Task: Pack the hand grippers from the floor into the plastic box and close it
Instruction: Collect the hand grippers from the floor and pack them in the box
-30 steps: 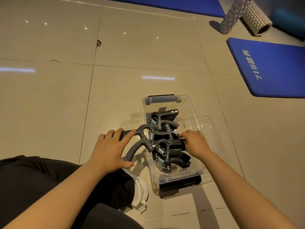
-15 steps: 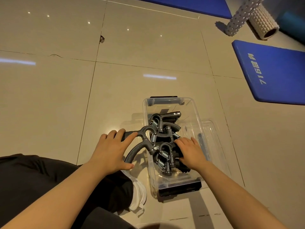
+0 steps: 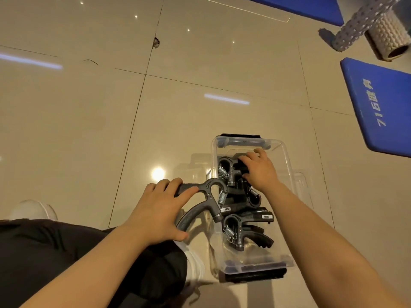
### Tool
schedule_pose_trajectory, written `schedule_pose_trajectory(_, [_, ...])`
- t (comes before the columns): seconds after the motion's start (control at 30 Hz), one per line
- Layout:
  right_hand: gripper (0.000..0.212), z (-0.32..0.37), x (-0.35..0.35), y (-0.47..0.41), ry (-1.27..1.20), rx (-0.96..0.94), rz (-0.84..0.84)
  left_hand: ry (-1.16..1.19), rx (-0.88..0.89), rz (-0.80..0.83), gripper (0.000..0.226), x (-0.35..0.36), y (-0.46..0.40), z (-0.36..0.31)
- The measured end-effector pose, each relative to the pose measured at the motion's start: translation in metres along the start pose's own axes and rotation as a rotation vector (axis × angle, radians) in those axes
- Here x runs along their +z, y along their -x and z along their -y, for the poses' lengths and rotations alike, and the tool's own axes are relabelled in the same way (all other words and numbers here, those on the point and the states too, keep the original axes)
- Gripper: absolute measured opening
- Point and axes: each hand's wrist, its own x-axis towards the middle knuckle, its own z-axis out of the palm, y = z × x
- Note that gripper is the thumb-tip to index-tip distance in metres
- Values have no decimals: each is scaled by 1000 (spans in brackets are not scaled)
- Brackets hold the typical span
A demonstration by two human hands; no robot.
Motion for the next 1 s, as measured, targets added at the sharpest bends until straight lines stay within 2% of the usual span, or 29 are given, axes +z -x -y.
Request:
schedule_pose_trajectory(0.1, [50, 6, 19, 5, -33, 80, -40, -25, 19, -12, 110, -1, -3, 1])
schedule_pose_trajectory(0.23, [51, 2, 19, 16, -88, 158, -83, 21, 19, -19, 104, -2, -6, 2])
schedule_pose_trajectory(0.37, [40, 8, 2, 42, -454, 239, -143, 106, 15, 44, 95, -6, -3, -1])
schedule_pose_trajectory(0.47, [35, 28, -18, 81, -595, 221, -153, 112, -15, 120, 98, -9, 0, -5])
schedule_pose_trajectory(0.63, [39, 87, -35, 148, -940, 204, -73, 114, -19, 141, 100, -15, 10, -20])
schedule_pose_trajectory(0.67, [40, 98, -33, 158, -930, 189, -83, 108, -13, 145, 100, -15, 13, -25])
schedule_pose_trajectory(0.8, [36, 127, -25, 181, -839, 166, -299, 191, -40, 124, 93, -17, 29, -39])
schedule_pose_trajectory(0.93, [30, 128, -28, 196, -810, 95, -350, 220, -28, 22, 93, -23, 44, -47])
schedule_pose_trajectory(1.0, [31, 120, -32, 201, -895, 184, -383, 212, -33, -49, 91, -25, 46, -64])
